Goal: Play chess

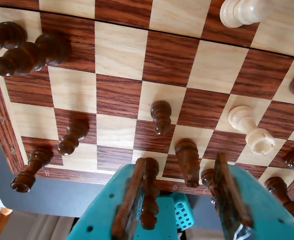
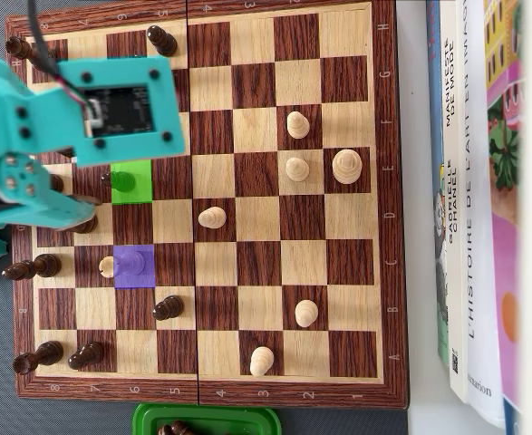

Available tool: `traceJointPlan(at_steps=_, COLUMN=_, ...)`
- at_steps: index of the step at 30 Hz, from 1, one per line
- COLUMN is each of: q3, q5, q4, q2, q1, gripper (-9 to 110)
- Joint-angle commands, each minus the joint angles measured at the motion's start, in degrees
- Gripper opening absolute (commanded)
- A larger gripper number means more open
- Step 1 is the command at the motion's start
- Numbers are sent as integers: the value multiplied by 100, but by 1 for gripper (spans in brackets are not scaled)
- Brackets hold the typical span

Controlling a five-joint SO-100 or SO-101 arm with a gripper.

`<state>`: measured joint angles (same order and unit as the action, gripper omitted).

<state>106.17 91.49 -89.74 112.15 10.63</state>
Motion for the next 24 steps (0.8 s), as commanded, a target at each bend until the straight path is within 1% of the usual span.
traceJointPlan(at_steps=1, q3=132, q5=0, q4=158, q2=-35, q1=62, gripper=19)
traceJointPlan(at_steps=8, q3=1081, q5=0, q4=914, q2=-44, q1=167, gripper=19)
traceJointPlan(at_steps=13, q3=1371, q5=0, q4=1248, q2=-44, q1=185, gripper=19)
traceJointPlan(at_steps=24, q3=1415, q5=158, q4=1327, q2=-114, q1=97, gripper=19)
